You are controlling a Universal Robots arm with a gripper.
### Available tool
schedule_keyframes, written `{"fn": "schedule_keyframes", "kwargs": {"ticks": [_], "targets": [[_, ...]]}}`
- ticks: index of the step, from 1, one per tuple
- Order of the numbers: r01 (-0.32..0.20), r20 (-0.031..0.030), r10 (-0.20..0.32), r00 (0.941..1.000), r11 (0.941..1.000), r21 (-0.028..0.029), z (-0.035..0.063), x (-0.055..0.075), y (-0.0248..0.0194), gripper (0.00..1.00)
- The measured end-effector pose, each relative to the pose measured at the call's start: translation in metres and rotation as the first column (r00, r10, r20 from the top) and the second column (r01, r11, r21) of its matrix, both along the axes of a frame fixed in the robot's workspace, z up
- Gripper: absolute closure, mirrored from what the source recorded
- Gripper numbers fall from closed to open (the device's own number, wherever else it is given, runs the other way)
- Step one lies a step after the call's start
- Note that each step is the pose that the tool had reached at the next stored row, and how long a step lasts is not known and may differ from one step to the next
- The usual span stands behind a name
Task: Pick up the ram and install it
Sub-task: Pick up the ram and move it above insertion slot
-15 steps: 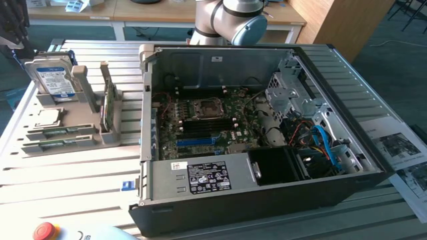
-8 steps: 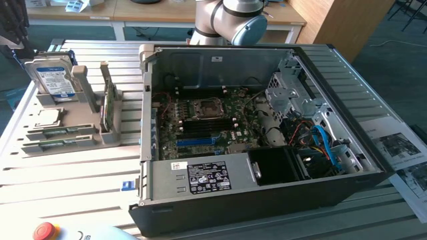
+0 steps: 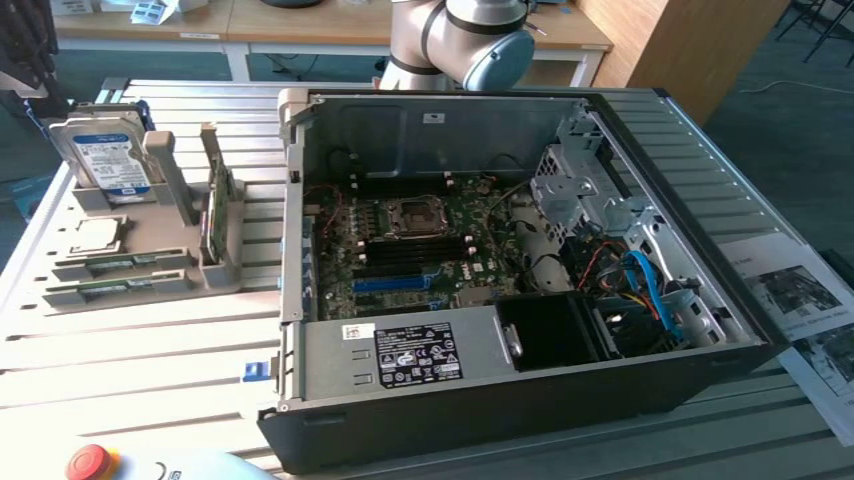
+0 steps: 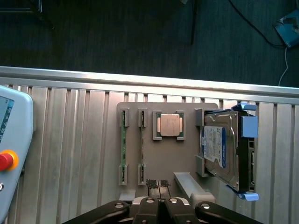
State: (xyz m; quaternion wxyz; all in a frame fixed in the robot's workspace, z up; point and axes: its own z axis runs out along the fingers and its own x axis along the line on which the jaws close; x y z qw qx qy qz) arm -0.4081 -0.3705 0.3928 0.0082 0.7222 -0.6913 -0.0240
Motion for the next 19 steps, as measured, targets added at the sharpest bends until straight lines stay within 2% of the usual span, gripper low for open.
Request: {"fn": "schedule_keyframes", "kwargs": {"ticks": [4,13,19], "targets": [[0.000,0.0000,0.000,1.0000,1.0000,0.0000,0.0000,0.000,-0.0013,0.90],[0.000,0.0000,0.000,1.0000,1.0000,0.0000,0.0000,0.000,-0.0112,0.90],[0.000,0.0001,0.000,1.0000,1.0000,0.0001,-0.0007,0.000,-0.0115,0.90]]}}
